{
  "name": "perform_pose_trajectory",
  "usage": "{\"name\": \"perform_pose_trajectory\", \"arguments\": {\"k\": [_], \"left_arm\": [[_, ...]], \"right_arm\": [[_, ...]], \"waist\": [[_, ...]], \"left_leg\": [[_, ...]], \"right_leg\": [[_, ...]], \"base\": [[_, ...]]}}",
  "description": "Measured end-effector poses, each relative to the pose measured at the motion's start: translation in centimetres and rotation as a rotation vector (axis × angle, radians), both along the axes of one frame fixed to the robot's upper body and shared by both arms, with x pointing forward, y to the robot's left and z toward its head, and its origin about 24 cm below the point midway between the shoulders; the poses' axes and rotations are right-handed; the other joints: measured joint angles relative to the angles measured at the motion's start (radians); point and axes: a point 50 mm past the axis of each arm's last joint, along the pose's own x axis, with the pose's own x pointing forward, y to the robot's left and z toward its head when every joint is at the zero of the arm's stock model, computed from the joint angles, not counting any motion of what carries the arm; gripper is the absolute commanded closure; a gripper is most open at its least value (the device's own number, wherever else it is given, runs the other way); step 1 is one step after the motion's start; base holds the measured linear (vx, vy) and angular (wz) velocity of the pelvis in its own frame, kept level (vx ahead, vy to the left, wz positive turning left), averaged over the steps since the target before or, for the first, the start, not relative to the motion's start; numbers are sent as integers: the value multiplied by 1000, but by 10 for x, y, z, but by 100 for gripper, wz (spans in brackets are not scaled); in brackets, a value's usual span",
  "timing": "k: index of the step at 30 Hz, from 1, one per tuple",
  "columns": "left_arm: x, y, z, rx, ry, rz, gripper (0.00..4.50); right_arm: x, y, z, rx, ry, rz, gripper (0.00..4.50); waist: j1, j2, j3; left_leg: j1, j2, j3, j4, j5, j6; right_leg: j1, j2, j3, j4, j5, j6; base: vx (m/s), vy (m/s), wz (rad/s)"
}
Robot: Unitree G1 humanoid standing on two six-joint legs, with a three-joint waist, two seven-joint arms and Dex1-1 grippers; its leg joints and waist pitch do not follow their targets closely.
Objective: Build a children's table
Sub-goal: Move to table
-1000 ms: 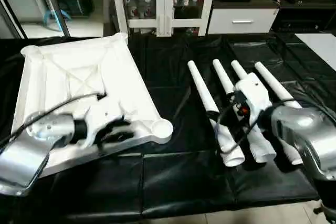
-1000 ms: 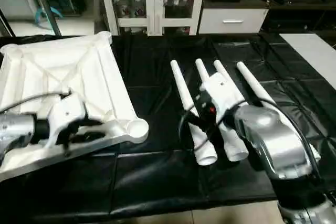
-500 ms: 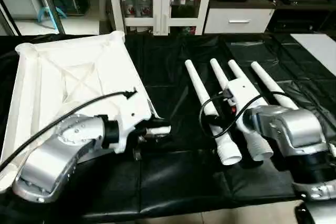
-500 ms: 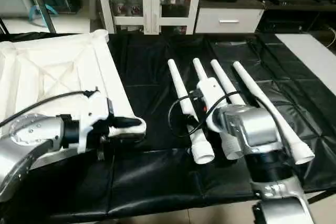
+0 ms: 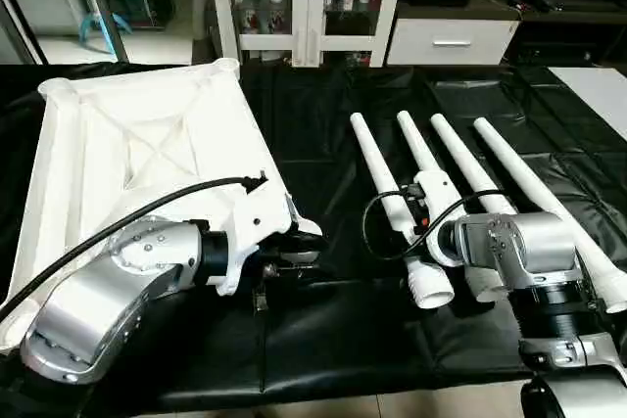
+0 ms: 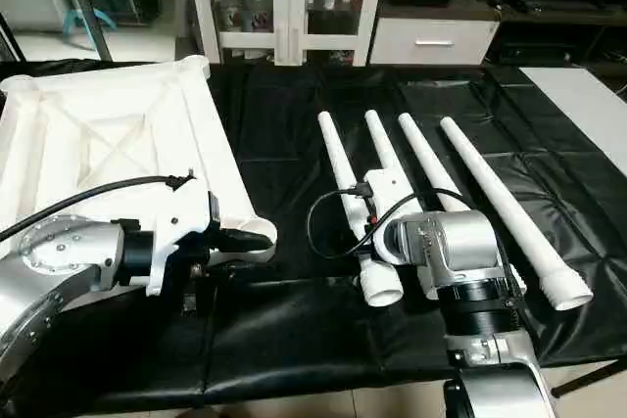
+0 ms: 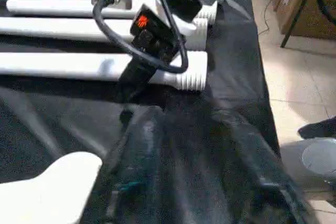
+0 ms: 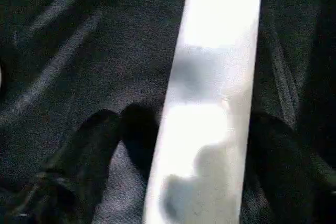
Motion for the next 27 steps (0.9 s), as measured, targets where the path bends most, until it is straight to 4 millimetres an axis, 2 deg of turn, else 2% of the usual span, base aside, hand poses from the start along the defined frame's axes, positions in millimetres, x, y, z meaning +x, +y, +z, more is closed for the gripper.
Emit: {"name": "perform_pose_trajectory", "arguments": {"k": [3,6,7,11,13,16,19,22,27], "left_arm": [[-1,2,0,9,11,3,208],[-2,2,0,10,8,-1,204],[-3,1,0,11,6,-1,174],[-3,2,0,14,6,5,162],[-3,2,-1,12,12,9,132],[-4,3,-2,9,21,15,116],[-4,3,-2,8,20,21,75],[-4,3,-2,6,24,26,55],[-3,5,-2,13,27,31,19]], "right_arm": [[0,-3,-1,3,6,-15,91],[0,-4,-1,6,9,-24,112],[0,-4,-1,7,10,-26,128],[0,-5,-2,7,13,-28,153],[1,-5,-3,8,15,-30,170],[1,-6,-4,7,16,-38,195],[1,-7,-5,3,20,-47,225],[1,-8,-5,11,21,-56,248],[1,-9,-5,26,22,-75,265]], "waist": [[6,-1,0],[12,-2,0],[13,-2,0],[14,-3,0],[13,-5,0],[13,-7,0],[13,-8,0],[13,-8,0],[13,-8,0]], "left_leg": [[0,0,0,0,1,-2],[0,0,0,0,1,-2],[0,0,0,0,1,-2],[0,0,0,0,2,-3],[0,0,0,0,2,-3],[0,0,0,0,2,-3],[0,0,0,0,2,-3],[0,0,0,0,2,-3],[0,0,0,0,2,-3]], "right_leg": [[0,0,0,0,0,0],[0,0,0,0,0,0],[0,0,0,0,0,0],[0,0,0,0,0,0],[0,0,0,0,0,0],[0,0,0,0,0,0],[0,0,0,0,0,0],[0,0,0,0,0,1],[0,0,0,0,0,1]], "base": [[0,0,0],[0,0,0],[0,0,0],[0,0,0],[0,0,0],[0,0,0],[0,0,0],[0,0,0],[0,0,0]]}}
